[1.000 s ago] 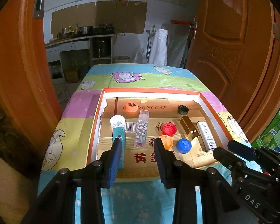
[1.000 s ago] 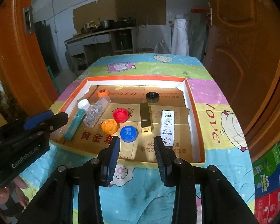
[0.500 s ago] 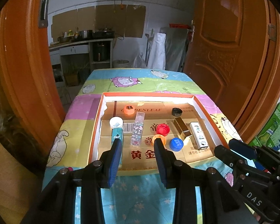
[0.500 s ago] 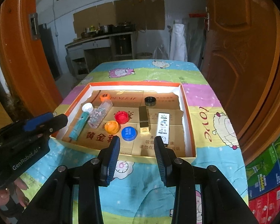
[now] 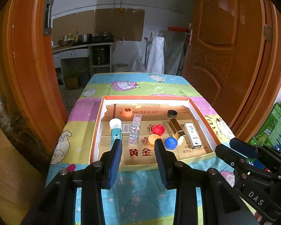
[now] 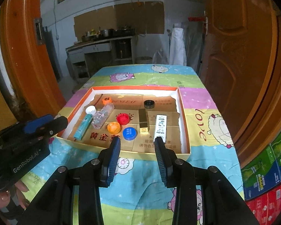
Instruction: Organize rigid objects
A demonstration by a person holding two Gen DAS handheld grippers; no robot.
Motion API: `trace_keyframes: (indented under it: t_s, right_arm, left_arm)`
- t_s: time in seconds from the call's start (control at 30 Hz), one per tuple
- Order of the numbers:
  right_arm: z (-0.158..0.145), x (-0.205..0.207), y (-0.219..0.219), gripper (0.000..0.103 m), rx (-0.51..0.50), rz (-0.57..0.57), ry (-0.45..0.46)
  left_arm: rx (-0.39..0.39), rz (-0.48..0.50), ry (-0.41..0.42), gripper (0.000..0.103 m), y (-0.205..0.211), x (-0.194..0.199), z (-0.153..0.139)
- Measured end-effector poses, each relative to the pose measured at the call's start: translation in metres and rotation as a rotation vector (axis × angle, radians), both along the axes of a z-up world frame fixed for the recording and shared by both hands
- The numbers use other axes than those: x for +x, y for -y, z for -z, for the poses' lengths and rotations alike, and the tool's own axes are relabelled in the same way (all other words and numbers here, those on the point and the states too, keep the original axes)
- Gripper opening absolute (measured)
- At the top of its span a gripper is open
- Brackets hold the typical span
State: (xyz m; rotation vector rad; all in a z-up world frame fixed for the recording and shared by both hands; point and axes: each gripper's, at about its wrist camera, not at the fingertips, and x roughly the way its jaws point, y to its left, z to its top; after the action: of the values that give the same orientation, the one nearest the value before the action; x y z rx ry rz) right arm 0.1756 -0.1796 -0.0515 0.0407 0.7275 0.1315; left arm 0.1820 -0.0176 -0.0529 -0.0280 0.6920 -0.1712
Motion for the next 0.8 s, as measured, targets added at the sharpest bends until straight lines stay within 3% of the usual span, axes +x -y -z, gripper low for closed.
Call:
trace_keyframes:
  t_s: [0.8]
  right_arm:
    - [-0.020,-0.029,-0.005,0.039,-0.011,0.000,0.039]
  left_arm:
    - [-0.008,0.000,0.027,0.036,-0.004,-0.027,-0.015]
